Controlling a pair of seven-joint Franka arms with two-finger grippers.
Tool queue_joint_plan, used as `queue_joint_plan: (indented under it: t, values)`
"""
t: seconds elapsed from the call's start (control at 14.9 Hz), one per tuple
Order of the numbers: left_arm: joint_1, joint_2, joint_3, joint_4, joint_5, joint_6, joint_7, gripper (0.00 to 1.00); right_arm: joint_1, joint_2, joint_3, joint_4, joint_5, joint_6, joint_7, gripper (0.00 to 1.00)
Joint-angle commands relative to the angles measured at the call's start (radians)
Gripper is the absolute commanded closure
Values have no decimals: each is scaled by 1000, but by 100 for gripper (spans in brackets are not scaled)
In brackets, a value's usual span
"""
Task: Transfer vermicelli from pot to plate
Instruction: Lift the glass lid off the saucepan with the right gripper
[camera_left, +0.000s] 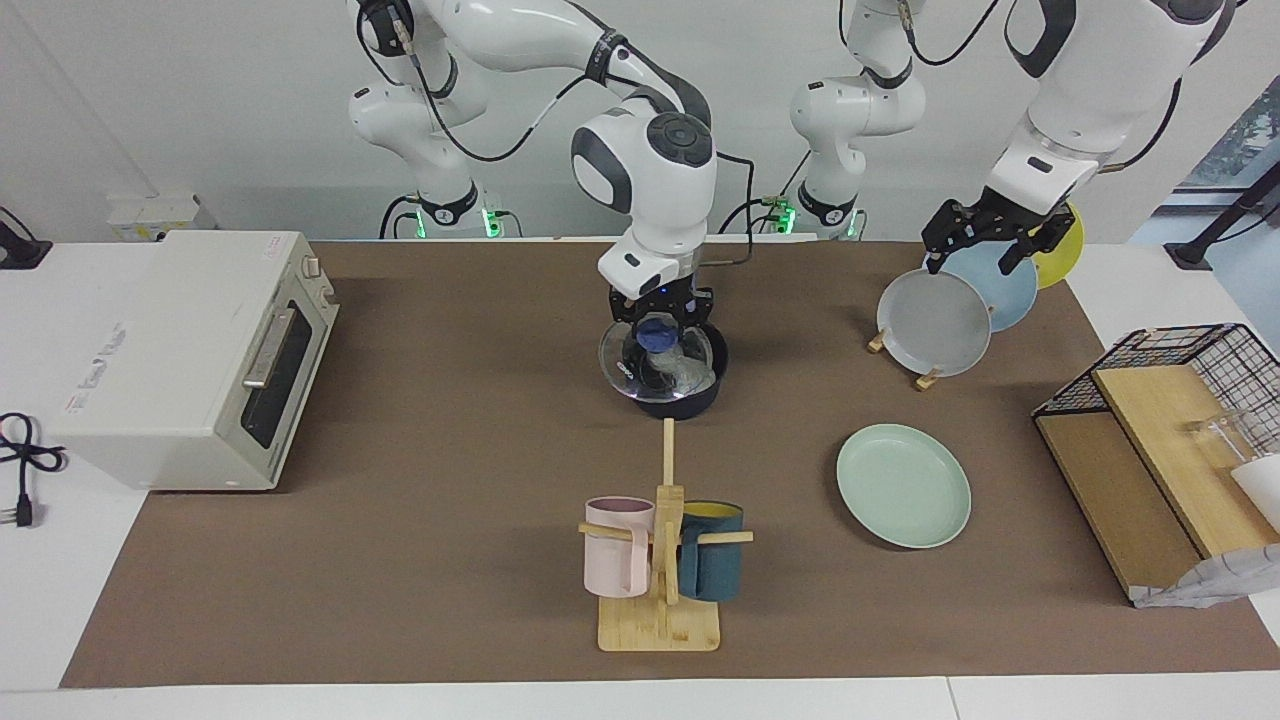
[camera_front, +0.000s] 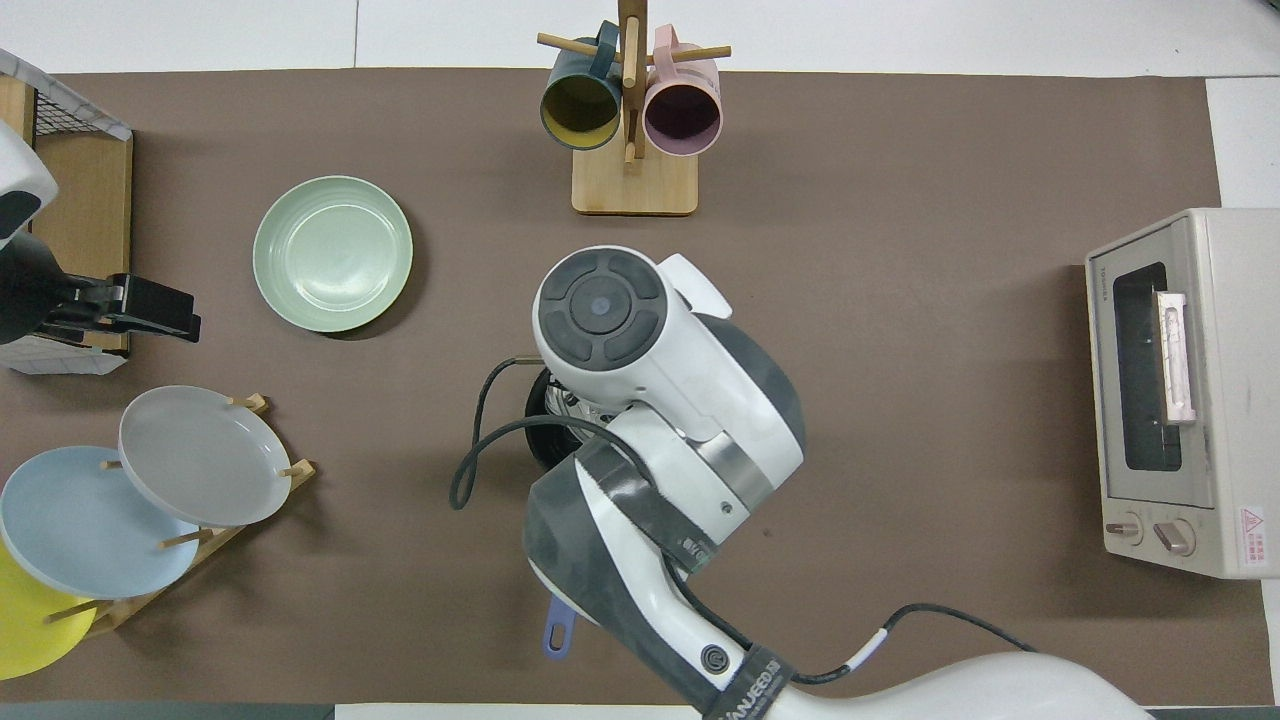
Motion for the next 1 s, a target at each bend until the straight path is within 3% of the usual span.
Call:
queue_joint_plan:
  t: [0.0,0.54,0.67,0.94]
  values:
    - [-1,-18,-2,-23,-17,40,-7,0,-76,-23,9,9,-4,-40,-115,46]
    - [-19,-17,-1,-21,-15,49,-8,0,-332,-55,9,-22,-3,-81,-546,46]
    - [-22,-20,-4,-33,-17,52,-8,0,-392,-67,9,-65,-3,-60,-643,46]
    - [-123,-20,-4,-69,-18,90,-91,0,-476,-87,9,-148,-6,39,-766,46]
